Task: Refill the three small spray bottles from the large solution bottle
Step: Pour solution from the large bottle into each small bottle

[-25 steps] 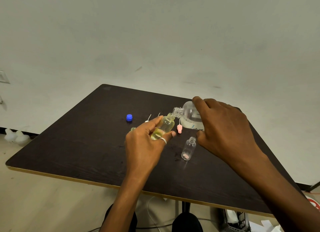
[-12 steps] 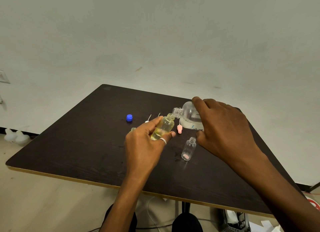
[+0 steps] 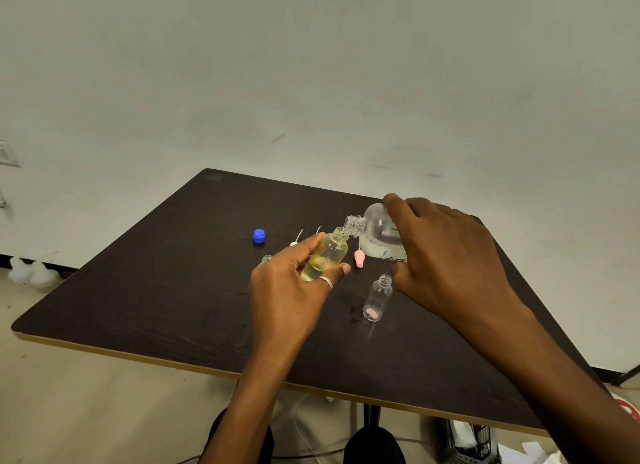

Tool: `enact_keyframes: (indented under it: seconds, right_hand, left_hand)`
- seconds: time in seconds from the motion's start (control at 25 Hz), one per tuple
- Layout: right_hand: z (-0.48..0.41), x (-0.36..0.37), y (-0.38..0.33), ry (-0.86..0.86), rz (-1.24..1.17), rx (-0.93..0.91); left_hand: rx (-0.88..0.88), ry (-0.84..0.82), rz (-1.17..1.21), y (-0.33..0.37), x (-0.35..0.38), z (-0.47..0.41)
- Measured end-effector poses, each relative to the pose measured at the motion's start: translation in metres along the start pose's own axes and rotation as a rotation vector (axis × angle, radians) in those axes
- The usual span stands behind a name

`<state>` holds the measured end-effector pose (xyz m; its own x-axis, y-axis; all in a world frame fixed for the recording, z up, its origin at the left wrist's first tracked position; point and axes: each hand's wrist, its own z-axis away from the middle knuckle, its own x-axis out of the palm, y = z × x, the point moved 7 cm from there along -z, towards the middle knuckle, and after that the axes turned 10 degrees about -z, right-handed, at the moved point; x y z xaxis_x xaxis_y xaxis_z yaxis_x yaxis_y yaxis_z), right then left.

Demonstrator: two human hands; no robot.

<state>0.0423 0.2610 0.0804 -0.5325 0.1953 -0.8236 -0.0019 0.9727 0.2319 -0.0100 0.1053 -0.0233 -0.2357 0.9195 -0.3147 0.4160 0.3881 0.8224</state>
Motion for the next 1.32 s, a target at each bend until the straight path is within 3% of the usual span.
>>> enact_keyframes:
  seconds: [1.32]
  right_hand:
    - [-0.001, 0.0009, 0.0002, -0.01, -0.005, 0.005]
  left_hand:
    - [0.04, 0.017, -0.023, -0.0024, 0.0024, -0.0013]
